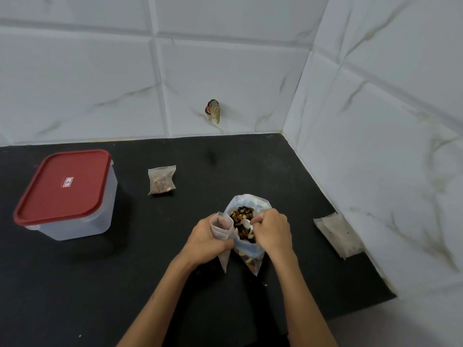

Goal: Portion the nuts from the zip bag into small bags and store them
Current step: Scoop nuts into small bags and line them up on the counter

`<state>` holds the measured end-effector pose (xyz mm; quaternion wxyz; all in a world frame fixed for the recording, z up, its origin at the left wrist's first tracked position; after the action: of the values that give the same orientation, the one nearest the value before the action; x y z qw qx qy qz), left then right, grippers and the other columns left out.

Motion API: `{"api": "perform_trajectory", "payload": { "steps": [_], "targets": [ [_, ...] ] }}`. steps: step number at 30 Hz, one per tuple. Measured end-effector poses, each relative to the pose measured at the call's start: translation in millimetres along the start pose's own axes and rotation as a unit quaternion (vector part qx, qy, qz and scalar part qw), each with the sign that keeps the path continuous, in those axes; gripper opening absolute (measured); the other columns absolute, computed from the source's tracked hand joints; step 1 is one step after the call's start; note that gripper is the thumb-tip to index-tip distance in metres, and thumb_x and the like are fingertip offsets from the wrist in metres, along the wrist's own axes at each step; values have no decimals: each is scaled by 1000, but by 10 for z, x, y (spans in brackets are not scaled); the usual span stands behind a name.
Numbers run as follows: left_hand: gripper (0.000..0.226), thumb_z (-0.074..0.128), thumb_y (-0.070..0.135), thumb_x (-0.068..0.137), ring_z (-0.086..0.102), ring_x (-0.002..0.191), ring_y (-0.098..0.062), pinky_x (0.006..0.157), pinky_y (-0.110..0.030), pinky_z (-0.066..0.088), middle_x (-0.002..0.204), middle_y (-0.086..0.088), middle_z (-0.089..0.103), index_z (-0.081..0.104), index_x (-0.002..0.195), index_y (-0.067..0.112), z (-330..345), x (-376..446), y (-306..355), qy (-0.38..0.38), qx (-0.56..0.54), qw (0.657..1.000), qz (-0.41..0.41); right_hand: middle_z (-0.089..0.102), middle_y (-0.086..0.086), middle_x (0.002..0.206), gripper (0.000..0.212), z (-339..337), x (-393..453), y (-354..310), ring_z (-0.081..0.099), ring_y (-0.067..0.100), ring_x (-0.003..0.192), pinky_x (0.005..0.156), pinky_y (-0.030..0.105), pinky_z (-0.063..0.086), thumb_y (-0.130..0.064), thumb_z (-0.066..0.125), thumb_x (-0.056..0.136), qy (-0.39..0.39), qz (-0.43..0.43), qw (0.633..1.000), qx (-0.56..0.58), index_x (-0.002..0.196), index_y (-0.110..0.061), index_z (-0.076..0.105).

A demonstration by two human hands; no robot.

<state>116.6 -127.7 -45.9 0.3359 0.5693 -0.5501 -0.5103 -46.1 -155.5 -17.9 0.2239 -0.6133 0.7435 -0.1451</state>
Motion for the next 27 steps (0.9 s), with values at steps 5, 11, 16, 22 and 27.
{"api": "perform_trajectory", "payload": {
  "steps": [5, 11, 16, 22, 27],
  "targets": [
    [19, 74, 4, 68, 64, 93, -19, 84, -41, 53, 96, -5, 64, 63, 77, 16, 25, -16, 2, -7, -30, 1000, 0, 68, 4, 94, 17, 101, 97, 249, 62, 16, 83, 69, 30, 54, -14, 54, 87, -82, 118, 983, 118, 93, -12, 70],
    [22, 72, 9, 60, 64, 98, -29, 89, -48, 54, 91, -2, 63, 65, 80, 12, 42, -44, -8, -11, -88, 996, -7, 67, 1, 87, 12, 164, 118, 324, 63, 16, 83, 77, 35, 56, -10, 61, 82, -119, 154, 969, 150, 88, -15, 70],
    [21, 70, 0, 65, 64, 85, -20, 81, -40, 55, 89, -3, 62, 64, 81, 10, 112, -52, 76, -33, -137, 990, 4, 55, 0, 77, 7, 80, 40, 52, 56, 18, 73, 58, 30, 42, -18, 54, 88, -41, 60, 997, 15, 84, -14, 59],
    [25, 71, -9, 72, 64, 87, -18, 83, -39, 54, 88, -2, 63, 65, 77, 14, 116, -76, 116, -24, -135, 991, -4, 67, 1, 84, 19, 147, 55, 338, 61, 15, 79, 69, 31, 52, -7, 54, 84, -130, 165, 960, 183, 87, -14, 72],
    [24, 70, -10, 73, 63, 86, -19, 84, -42, 53, 87, -2, 62, 64, 82, 11, 104, -101, 86, -18, -143, 989, -15, 62, 0, 67, 22, 84, -18, 265, 48, 8, 55, 49, 20, 35, 1, 54, 85, -166, 165, 947, 220, 88, -8, 73]
  ]
}}
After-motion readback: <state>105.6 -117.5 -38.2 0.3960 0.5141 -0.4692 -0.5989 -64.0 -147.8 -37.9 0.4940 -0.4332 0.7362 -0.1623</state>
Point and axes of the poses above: each hand's wrist, its own x-axis towards the middle knuckle, its own z-axis out of the palm, y = z × x, the point moved 9 cm from there along x, towards the middle knuckle
